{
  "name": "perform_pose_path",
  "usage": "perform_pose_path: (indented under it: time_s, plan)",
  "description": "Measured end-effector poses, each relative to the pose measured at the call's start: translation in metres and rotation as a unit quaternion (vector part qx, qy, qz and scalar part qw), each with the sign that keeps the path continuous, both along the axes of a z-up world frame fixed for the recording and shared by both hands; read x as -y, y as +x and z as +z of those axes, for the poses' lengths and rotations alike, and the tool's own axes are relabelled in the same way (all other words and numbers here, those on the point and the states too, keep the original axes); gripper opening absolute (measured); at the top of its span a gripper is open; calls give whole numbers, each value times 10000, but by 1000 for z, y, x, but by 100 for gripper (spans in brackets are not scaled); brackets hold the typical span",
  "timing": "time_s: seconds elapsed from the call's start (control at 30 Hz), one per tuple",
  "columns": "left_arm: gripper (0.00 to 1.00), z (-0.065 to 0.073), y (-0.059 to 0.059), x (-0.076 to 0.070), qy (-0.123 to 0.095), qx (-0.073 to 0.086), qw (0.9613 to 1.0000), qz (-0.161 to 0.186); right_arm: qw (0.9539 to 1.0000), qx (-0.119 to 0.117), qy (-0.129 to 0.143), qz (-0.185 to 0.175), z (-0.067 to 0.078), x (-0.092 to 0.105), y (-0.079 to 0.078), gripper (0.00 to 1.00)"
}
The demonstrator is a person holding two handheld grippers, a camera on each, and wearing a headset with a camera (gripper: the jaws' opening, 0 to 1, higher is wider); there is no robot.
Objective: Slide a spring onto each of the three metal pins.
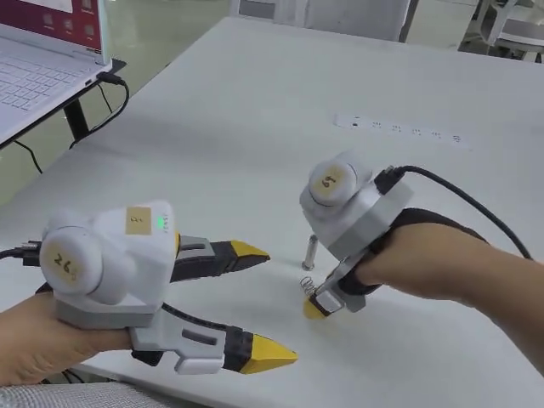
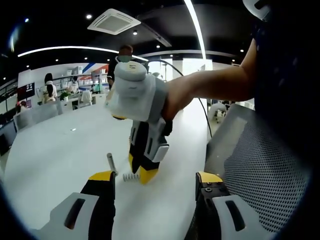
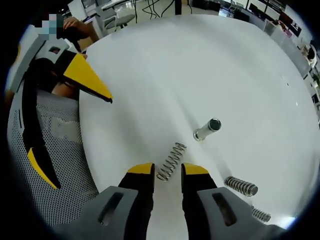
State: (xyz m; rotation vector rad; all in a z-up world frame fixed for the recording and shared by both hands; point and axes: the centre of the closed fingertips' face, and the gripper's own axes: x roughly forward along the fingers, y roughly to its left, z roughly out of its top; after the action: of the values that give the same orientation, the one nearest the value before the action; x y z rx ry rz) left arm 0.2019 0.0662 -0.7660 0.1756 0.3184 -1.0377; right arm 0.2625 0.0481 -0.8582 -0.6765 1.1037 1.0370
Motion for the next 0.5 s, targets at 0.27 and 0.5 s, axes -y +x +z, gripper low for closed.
perform_pose_path:
  time_s: [0.27, 0.5]
  plan:
    - [59, 0, -1, 0, 10, 4, 10000, -7, 9997, 155, -177, -79, -2, 1, 0, 13]
    - [59, 0, -1, 1, 17, 6, 10000, -18, 9985, 305, -358, 271, -4, 7, -1, 10]
